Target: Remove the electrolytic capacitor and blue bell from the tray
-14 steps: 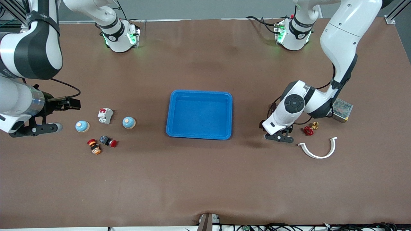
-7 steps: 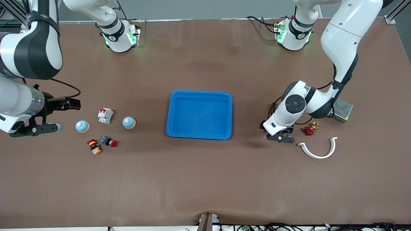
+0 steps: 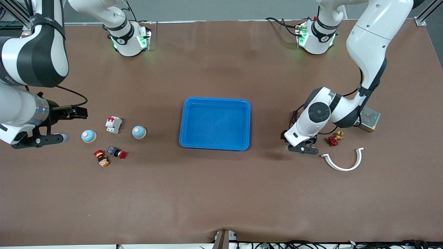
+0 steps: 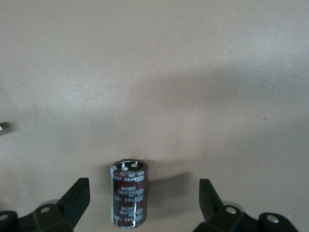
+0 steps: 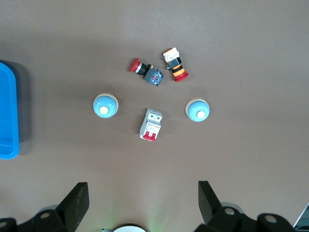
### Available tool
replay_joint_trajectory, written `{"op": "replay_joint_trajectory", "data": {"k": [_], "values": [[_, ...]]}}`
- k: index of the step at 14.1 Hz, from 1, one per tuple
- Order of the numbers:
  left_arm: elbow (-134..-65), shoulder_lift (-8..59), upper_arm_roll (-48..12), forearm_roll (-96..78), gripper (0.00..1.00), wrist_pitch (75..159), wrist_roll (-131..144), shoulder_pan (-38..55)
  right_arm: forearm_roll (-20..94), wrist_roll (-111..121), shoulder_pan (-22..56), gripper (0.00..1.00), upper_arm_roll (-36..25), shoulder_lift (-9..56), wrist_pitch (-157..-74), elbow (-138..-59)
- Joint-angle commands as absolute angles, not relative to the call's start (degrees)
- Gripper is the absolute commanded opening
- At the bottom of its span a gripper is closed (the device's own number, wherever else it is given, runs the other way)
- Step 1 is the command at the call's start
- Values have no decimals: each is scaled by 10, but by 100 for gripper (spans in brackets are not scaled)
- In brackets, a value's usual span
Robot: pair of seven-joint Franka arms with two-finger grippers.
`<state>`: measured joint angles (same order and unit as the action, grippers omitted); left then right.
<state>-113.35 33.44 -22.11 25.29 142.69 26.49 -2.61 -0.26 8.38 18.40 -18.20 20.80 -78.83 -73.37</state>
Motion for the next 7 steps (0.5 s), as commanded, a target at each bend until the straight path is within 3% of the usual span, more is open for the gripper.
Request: {"op": "replay_joint_trajectory", "data": {"k": [1, 2, 4, 6, 7], "values": [[-1136, 331, -226, 259, 30, 1430, 277, -33, -11, 117, -56, 100, 6, 116, -787, -766], [-1136, 331, -226, 259, 22, 1430, 276, -33, -9, 111, -53, 100, 9, 116, -787, -766], [-1136, 331, -226, 260, 19, 1430, 275, -33, -7, 74, -26, 100, 10, 117, -787, -767], [-1136, 332, -226, 260, 6, 1430, 273, -33, -7, 50, -12, 100, 11, 117, -787, -767], [-1136, 332, -226, 261, 6, 1430, 272, -33, -7, 50, -11, 100, 11, 117, -787, -767]]}}
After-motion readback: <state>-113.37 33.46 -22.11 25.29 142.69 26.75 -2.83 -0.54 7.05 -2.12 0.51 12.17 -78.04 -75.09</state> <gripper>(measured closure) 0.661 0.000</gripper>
